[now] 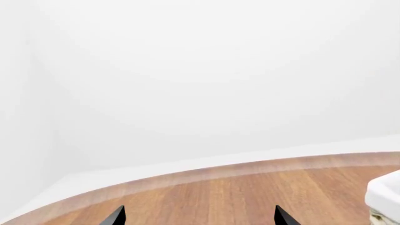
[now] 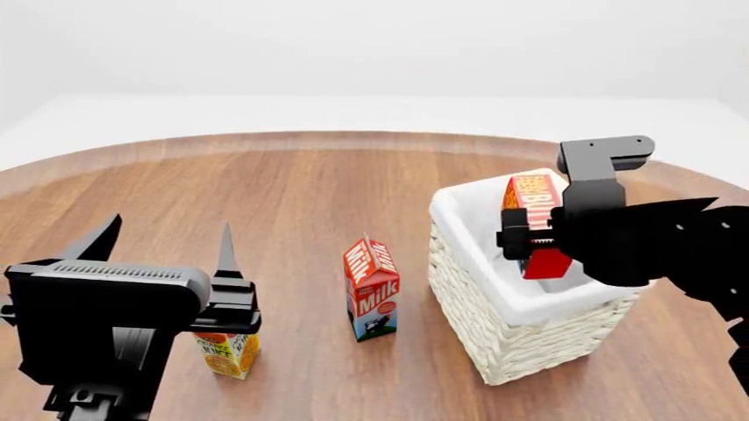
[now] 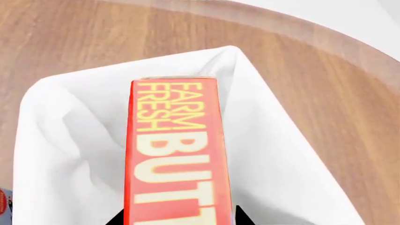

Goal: Pick up the cream cheese box and the butter, and put them in the basket.

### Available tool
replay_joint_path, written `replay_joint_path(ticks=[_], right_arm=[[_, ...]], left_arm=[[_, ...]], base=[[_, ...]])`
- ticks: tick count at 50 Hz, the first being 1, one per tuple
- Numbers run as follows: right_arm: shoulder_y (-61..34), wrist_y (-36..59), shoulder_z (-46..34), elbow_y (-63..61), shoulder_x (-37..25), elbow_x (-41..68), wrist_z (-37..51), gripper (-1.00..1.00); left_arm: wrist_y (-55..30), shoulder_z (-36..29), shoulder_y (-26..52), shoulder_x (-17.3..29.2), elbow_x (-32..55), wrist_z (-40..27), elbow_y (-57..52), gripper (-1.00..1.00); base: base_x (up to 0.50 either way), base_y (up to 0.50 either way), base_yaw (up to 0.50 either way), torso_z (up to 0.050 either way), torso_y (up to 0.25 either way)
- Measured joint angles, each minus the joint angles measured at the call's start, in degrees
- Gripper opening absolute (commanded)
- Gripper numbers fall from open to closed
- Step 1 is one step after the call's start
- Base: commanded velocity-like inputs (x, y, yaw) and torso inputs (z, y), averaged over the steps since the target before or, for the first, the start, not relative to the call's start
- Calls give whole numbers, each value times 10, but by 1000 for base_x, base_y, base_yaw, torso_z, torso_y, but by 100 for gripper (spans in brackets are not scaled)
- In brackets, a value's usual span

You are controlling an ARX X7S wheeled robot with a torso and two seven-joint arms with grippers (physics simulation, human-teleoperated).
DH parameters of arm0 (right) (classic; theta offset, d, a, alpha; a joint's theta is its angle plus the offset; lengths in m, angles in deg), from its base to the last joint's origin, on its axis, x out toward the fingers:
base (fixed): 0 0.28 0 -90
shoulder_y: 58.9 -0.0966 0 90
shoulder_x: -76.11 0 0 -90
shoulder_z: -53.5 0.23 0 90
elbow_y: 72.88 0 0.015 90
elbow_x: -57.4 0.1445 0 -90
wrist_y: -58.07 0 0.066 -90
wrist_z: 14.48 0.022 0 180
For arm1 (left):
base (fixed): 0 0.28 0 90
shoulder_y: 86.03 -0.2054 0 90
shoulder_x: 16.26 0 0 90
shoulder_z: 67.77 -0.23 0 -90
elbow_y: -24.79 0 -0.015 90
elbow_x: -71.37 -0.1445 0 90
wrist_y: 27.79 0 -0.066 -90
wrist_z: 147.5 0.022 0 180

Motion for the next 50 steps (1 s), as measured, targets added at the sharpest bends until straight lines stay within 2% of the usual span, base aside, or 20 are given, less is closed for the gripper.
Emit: replay_joint_path(ticks=[24,25,50], right_arm=[[2,-3,-3,6,4,-2,-1,-100],[2,-3,-3,6,4,-2,-1,100],[-15,1,21,-23,-10,-10,10,100]], left_arm=[[2,-3,1,2,1,-2,0,100],[2,-3,1,2,1,-3,0,100],[3,-8,4,2,0,-3,1,100]], base=[[0,0,0,0,1],[0,0,0,0,0],[0,0,0,0,0]])
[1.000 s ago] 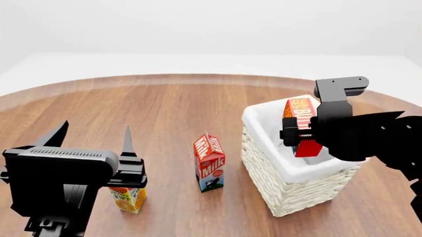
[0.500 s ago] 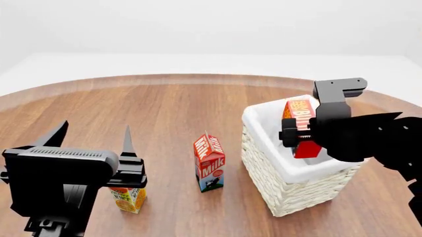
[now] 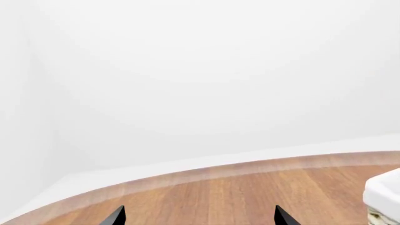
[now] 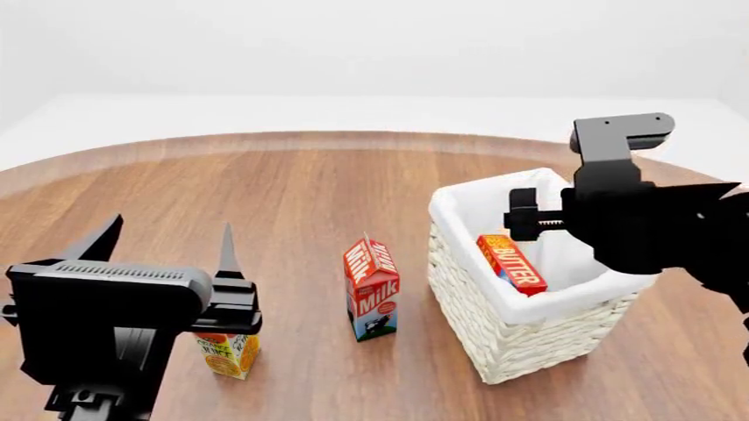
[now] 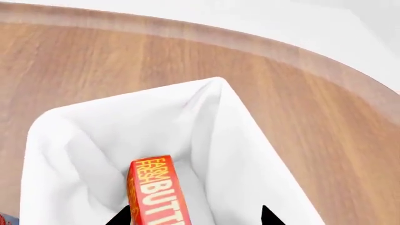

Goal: Pick up the cream cheese box and the butter, and put them in the basket.

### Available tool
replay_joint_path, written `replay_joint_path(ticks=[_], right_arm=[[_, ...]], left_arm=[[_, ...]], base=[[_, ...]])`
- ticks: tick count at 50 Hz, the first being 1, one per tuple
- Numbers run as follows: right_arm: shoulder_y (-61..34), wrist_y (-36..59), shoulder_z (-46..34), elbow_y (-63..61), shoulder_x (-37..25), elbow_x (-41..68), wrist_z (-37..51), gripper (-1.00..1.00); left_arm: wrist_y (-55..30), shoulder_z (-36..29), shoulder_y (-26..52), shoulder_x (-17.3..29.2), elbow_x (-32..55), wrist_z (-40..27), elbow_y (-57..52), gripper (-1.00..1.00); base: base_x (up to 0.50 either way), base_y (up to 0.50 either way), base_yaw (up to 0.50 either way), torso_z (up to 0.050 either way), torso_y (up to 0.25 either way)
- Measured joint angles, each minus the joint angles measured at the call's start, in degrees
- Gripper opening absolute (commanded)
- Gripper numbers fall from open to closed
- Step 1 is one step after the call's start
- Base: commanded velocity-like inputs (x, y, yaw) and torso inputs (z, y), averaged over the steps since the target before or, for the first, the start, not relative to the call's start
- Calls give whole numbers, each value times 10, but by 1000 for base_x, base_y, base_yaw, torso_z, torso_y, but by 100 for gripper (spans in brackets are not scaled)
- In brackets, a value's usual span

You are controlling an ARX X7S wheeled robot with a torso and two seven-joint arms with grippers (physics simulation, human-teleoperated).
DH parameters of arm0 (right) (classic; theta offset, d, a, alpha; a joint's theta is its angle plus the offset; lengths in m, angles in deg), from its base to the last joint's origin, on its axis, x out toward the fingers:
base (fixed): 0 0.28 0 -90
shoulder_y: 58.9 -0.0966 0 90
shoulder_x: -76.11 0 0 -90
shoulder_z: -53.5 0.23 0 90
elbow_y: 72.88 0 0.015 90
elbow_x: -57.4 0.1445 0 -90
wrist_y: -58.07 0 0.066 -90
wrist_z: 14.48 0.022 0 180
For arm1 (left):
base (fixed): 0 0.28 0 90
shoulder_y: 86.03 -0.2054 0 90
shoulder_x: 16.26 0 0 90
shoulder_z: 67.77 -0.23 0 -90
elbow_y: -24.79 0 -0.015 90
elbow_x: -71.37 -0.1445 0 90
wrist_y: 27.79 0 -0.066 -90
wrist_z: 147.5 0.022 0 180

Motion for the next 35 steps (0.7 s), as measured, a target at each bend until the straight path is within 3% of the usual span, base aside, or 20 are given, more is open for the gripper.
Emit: replay_joint_path(ticks=[35], right_arm=[[71,-55,94,-274,-88,128,134,100]], left_arm=[[4,-1,0,5,3,-6,-4,100]], base=[[0,0,0,0,0]])
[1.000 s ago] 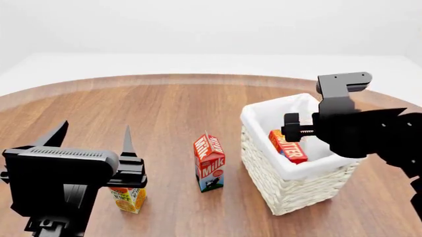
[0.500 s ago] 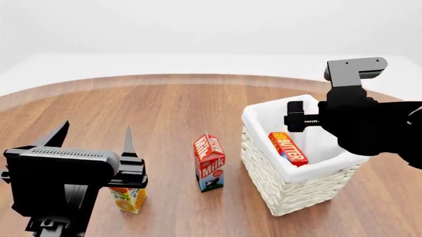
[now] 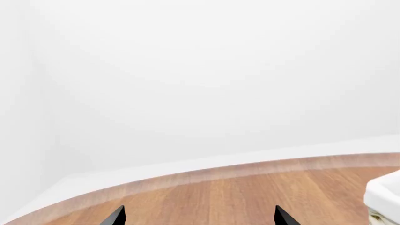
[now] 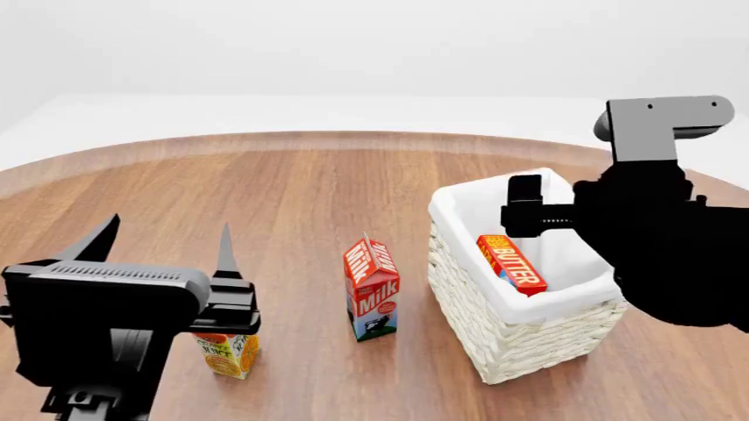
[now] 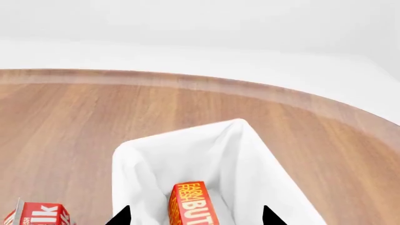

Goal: Pick up the cream cheese box and the butter, and put them in the basket.

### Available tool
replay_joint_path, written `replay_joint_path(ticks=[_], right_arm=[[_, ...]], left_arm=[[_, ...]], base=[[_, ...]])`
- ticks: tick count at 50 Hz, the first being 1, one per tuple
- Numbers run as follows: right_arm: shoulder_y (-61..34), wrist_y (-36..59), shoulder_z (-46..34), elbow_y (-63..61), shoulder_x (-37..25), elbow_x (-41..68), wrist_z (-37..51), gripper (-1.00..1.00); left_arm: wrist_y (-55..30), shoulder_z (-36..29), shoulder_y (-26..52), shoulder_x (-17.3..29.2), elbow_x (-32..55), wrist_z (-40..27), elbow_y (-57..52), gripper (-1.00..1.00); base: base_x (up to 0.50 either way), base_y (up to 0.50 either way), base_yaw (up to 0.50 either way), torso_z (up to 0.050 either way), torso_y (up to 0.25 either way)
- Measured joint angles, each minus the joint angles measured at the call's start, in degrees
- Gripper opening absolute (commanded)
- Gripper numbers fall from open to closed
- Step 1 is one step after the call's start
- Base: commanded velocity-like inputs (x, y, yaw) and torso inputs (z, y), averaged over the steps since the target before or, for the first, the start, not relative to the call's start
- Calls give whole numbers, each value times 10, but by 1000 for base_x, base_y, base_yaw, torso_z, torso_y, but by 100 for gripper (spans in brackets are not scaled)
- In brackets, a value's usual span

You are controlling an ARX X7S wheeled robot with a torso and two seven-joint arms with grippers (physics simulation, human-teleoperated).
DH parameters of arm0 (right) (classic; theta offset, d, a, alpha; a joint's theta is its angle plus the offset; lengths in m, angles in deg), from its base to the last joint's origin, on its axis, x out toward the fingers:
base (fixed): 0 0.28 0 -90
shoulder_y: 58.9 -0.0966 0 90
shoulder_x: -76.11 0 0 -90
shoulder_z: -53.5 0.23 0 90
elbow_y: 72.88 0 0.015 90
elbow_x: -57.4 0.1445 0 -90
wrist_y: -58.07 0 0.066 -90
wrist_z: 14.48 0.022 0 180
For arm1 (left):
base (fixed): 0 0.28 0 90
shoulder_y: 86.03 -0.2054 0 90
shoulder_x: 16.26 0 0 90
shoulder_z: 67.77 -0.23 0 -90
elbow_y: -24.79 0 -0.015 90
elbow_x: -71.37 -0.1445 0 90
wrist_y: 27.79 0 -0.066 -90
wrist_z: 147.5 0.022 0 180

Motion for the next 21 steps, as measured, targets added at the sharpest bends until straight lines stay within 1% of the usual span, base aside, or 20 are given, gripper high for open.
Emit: replay_joint_path(ticks=[21], right_arm=[[123,-98,68,-214,-86,27,61,100]], left_arm=[[8,5,-3,7,4,-6,-7,100]], base=[[0,0,0,0,0]])
